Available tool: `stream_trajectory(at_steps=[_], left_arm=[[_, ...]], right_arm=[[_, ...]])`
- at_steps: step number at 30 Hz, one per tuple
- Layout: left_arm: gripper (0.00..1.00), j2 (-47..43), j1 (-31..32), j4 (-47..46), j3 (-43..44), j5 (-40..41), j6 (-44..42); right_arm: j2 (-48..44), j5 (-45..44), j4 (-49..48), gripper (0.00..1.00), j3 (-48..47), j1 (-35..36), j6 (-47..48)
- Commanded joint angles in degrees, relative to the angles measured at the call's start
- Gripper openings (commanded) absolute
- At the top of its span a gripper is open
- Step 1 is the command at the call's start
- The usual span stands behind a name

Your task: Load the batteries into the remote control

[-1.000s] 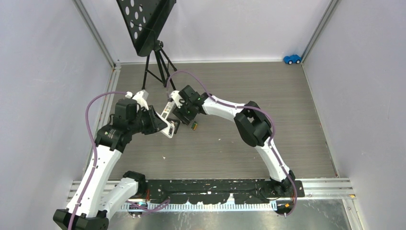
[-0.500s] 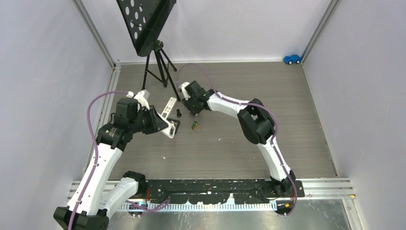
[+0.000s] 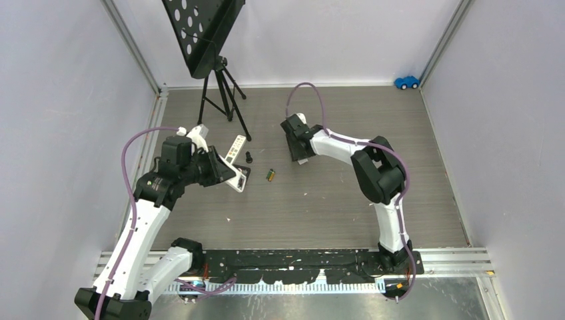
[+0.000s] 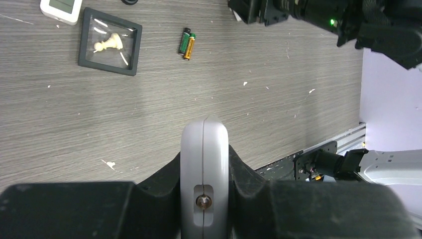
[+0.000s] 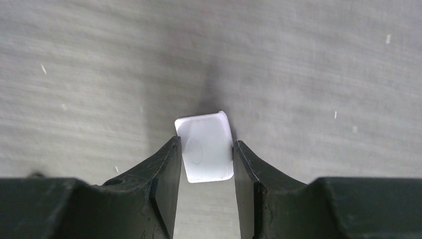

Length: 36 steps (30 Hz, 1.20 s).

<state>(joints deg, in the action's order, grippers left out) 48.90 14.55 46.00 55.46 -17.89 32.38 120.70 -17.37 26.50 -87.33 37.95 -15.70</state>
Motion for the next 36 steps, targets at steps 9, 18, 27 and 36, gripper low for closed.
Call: stream_trajectory(at_steps=[9, 18, 27, 36], left_arm=[[0.00, 0.11, -0.13, -6.18, -2.58, -2.92, 1.92], [0.00, 0.36, -0.13, -7.24, -3.65, -3.49, 2.09], [0.00, -0.35, -0.13, -7.22, -4.40, -3.03, 1.93], [0.00, 0.23, -0.13, -7.75, -4.75, -3.56, 2.01]], right_arm=[[-13.06, 2.10, 13.07, 0.45, 16.48, 1.16, -18.58], [-17.21, 2.53, 12.49, 0.72, 20.00, 2.49, -21.08], [-18.11, 8.82, 9.68, 0.71, 22.01, 2.43, -17.42], [-16.38, 6.00, 5.09, 0.61, 21.98, 4.51, -18.07]])
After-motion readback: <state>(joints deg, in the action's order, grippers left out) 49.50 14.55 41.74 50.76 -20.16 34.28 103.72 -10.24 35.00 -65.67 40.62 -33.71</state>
